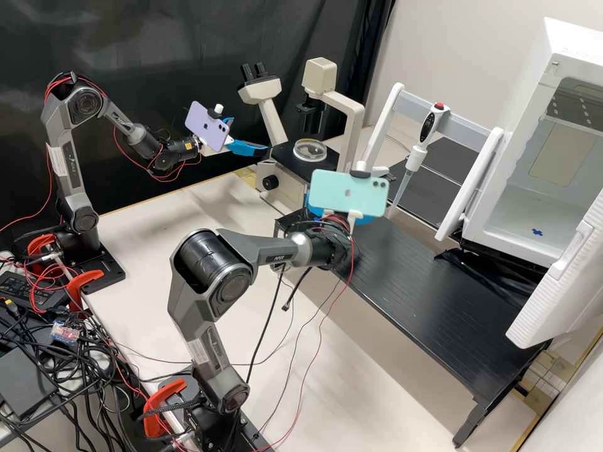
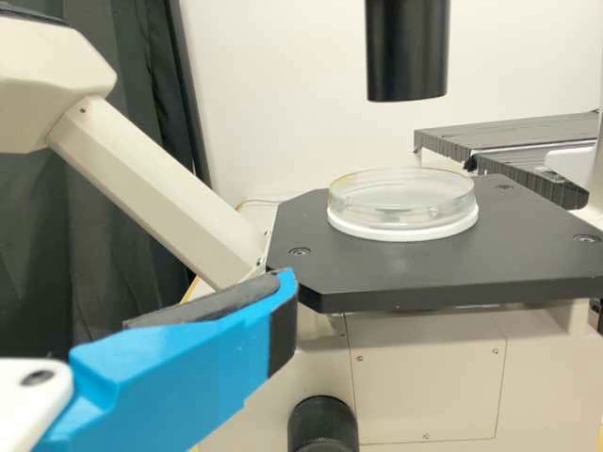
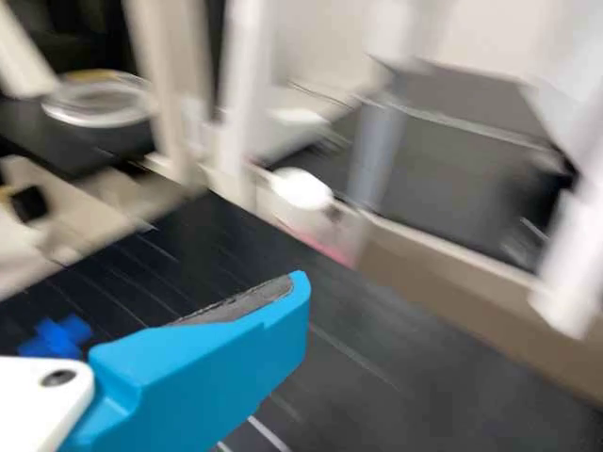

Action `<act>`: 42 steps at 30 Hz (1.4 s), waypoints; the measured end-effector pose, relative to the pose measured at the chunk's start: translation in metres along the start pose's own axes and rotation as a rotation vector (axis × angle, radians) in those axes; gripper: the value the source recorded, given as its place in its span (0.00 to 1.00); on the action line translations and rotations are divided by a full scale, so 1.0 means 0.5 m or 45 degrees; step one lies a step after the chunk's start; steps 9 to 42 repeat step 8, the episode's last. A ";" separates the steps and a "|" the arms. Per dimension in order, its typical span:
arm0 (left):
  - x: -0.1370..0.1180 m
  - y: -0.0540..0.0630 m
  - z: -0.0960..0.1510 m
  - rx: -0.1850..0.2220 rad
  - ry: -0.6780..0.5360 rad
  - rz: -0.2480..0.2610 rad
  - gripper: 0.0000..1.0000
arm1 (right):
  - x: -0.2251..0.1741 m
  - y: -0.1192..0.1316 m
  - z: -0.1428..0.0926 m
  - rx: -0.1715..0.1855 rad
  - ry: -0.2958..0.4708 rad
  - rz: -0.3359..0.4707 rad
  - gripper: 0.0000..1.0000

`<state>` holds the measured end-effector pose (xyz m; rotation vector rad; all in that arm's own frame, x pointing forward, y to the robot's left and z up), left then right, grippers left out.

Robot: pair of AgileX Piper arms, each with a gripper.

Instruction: Move the petri dish to the microscope

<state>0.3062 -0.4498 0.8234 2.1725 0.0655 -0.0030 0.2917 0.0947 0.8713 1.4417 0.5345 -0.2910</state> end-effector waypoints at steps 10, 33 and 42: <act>0.000 0.000 0.000 0.000 0.000 0.000 1.00 | -0.058 0.018 0.085 0.149 -0.092 0.088 1.00; 0.000 0.000 0.000 0.000 0.000 0.000 1.00 | -0.058 0.018 0.085 0.149 -0.092 0.088 1.00; 0.000 0.000 0.000 0.000 0.000 0.000 1.00 | -0.058 0.018 0.085 0.149 -0.092 0.088 1.00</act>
